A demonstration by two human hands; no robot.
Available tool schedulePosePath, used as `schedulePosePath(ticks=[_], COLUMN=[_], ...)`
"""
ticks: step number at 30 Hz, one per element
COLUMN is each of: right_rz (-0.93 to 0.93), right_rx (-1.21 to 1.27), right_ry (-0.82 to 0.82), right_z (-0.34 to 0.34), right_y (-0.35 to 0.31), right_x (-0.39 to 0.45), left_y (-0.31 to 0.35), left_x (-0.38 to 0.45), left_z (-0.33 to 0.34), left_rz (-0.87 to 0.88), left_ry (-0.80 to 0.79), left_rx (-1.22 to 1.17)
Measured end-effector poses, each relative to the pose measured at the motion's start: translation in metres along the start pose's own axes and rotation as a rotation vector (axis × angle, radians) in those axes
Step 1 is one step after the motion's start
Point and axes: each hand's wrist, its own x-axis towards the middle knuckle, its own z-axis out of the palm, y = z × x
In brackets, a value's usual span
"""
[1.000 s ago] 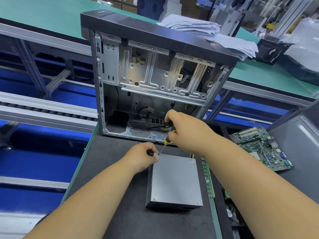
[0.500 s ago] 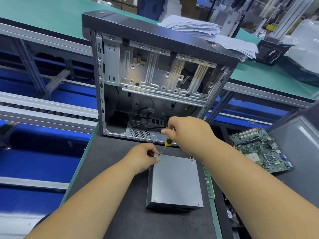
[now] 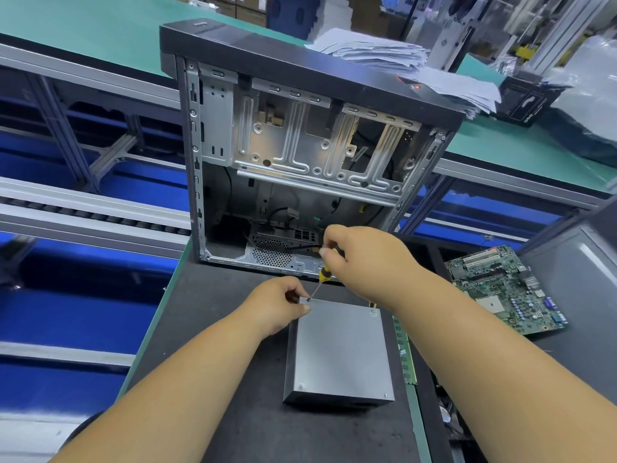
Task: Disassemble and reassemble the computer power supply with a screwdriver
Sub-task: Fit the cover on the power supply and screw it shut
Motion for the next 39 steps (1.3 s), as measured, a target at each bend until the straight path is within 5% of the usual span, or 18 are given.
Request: schedulePosePath(ticks=[4,8,13,18,24,29,35,39], right_rz=[-0.115,-0.019,-0.05,0.0,-0.079,0.08,0.007,0.093], right_rx=[0.052,-0.118,0.147,-0.088,0.131,-0.123,0.075,-0.119], right_ry=[-0.052,0.009,-0.058,0.002,-0.074,0.007,0.029,0.044], right_z=[-0.006,0.0,-0.005,-0.002,-0.008,-0.002,-0.001,0.0], right_y=[0.0,0.001,0.002,0.0,-0.001,-0.002,0.001,0.002], right_x=[-0.001,-0.002,-0.003,-0.002,-0.001,0.001,-0.001,0.001], left_y=[0.0,0.001,-0.001,-0.001,-0.001,-0.002,-0.001,-0.002], left_x=[0.0,0.0,0.001,0.002,0.001,0.0,0.001,0.002], left_z=[-0.001,-0.001,0.0,0.0,0.0,0.0,0.0,0.0], left_rz=[-0.008,-0.003,0.008,0.007,-0.001,0.007,0.012,0.001], left_ry=[0.001,0.001,0.006,0.007,0.014,0.006,0.004,0.007], left_rx=[-0.002,0.002,0.005,0.017,0.016,0.009,0.008,0.011])
